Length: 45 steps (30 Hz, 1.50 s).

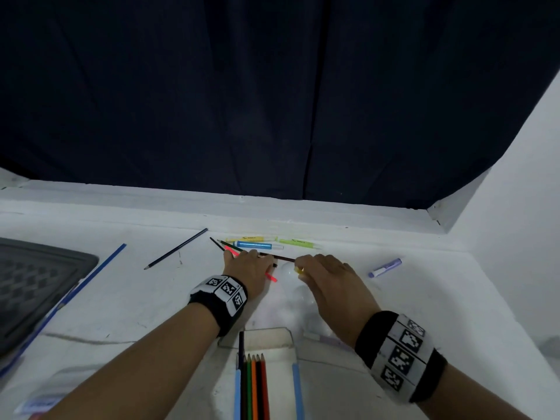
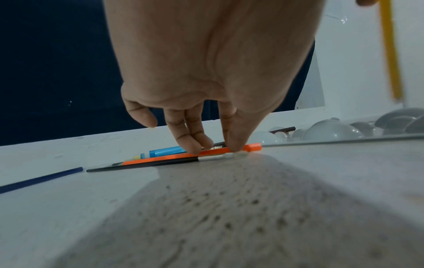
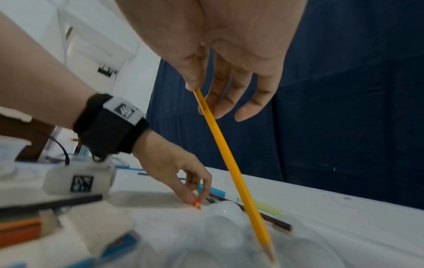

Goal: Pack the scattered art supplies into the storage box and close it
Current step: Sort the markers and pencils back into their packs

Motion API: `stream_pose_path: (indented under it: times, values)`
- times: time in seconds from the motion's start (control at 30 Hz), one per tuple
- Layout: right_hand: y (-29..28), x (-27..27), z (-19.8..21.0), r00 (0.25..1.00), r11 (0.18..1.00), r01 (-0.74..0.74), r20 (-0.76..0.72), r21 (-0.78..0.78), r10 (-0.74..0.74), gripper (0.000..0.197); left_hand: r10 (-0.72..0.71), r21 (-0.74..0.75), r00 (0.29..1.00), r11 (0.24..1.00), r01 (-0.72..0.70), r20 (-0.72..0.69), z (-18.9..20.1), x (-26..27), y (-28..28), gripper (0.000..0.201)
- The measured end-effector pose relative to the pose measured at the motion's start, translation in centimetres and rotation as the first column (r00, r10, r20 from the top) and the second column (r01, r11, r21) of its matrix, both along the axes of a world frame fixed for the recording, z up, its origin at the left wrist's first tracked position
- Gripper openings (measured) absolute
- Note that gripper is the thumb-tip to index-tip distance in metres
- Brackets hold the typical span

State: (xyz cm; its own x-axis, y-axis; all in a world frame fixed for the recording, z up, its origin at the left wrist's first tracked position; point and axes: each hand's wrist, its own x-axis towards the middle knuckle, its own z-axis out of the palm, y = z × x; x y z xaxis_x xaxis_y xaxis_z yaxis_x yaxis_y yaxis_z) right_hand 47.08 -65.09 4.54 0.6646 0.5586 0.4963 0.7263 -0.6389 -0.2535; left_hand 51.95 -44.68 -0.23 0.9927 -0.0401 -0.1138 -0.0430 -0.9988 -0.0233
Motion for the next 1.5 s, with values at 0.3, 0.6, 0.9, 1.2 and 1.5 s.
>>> stream_pose_path:
  times: [0.3,0.6,0.9,1.2,1.5]
  values:
    - [-2.1,-3.9,0.6,0.917,0.911,0.086,-0.389,0.404,0.086,0.024,-0.333,-0.042,0.928,0.938,0.344,0.168,0.7,-2.9,-0.7,0.017]
    - [-3.4,-4.2,-0.7,0.72,0.775,0.245,-0.645,0.582,0.256,0.039,-0.175,-0.518,0.855,0.73,0.446,0.489,6.5,-8.6,-1.5,0.011]
    - [-2.3,-6.7,-2.6,0.346,0.693,0.553,-0.884,0.463,0.315,0.025,-0.16,-0.634,0.904,0.664,0.395,0.396,4.6,-16.5,-0.2,0.009]
    - [0.3,-8.1,-4.4,0.269,0.931,0.337,-0.962,0.142,0.049,0.026,-0.331,-0.539,0.938,0.775,0.33,0.099,0.7,-16.6,-1.7,0.014]
    - [0.2,-7.9,-5.1,0.451,0.984,0.177,-0.888,-0.008,-0.088,0.037,-0.34,-0.476,0.939,0.836,0.273,-0.059,-0.4,-16.3,-2.9,0.032]
